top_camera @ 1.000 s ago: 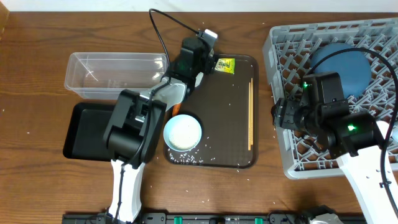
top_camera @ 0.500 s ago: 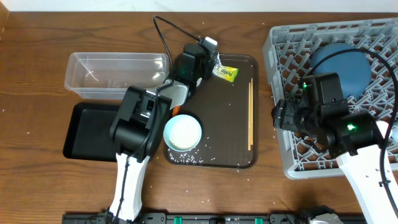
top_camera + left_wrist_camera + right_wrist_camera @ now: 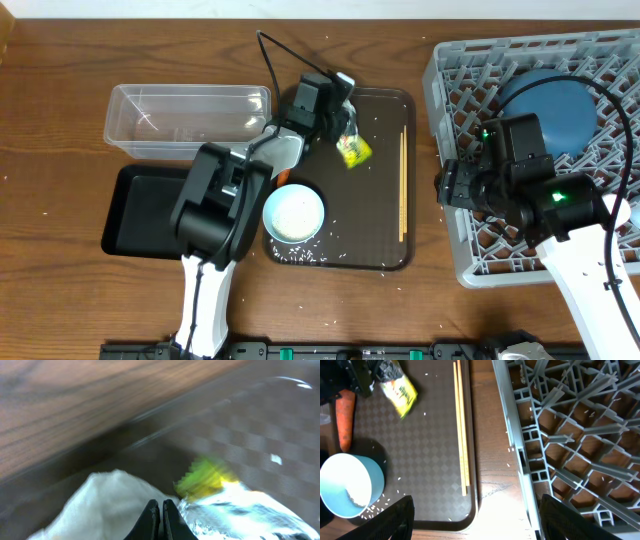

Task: Sort waste into correct bins and load items into the dishwasher rack
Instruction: 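Carry the wrapper with the left gripper and drop it in the clear bin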

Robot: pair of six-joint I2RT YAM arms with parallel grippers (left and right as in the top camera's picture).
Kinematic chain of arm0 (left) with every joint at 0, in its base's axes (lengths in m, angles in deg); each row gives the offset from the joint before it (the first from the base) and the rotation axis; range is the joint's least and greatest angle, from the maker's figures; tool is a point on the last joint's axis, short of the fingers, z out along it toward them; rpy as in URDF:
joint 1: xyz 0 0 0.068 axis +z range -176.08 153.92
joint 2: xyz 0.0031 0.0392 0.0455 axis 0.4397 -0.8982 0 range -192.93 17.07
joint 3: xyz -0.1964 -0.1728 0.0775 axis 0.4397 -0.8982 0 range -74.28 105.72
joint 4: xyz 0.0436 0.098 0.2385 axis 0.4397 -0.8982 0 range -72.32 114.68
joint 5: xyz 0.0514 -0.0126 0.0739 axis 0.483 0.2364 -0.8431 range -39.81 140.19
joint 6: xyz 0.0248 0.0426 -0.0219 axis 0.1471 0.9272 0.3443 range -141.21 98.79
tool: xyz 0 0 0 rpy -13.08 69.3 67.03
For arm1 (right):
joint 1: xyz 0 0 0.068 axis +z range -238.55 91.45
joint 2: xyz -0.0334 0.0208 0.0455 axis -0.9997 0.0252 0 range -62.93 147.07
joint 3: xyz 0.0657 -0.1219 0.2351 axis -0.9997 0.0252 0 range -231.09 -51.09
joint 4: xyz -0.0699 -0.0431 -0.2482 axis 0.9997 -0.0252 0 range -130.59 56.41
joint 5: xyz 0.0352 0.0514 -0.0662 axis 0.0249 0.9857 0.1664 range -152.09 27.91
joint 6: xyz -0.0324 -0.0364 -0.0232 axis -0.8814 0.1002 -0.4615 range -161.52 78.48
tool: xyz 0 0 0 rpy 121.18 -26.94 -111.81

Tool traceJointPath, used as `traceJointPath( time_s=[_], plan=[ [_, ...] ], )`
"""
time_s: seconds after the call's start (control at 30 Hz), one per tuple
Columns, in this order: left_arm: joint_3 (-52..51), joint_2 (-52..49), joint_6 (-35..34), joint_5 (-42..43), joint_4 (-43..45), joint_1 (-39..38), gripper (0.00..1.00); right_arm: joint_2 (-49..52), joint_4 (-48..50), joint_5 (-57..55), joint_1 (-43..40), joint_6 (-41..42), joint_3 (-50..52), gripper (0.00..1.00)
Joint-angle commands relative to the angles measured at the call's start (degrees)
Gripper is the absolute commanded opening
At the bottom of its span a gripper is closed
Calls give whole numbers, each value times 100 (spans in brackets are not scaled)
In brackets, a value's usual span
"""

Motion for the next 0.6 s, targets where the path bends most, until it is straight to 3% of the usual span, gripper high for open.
traceJointPath(
  time_s=[0.0,0.33,0.37,0.4,0.43,0.47,0.57],
  plan=[
    [-20,763,-52,140,-245,-57,6,17,22,7,72,63,-24,73],
    [-20,1818,-55,144,-1851,-177,6,17,31,7,72,63,-24,73],
    [-20,1823,-55,146,-1993,-208,9,17,28,4,72,63,-24,73],
    [-20,1821,-57,146,-2177,-256,31,17,31,4,72,63,-24,73],
    [-28,1799,-63,146,-2354,-310,64,17,31,4,72,63,-24,73],
    [-50,1759,-149,144,-2524,-387,77,17,33,4,72,63,-24,73],
    [-125,1657,-267,140,-2747,-643,81,17,35,4,72,63,-24,74]
  ],
)
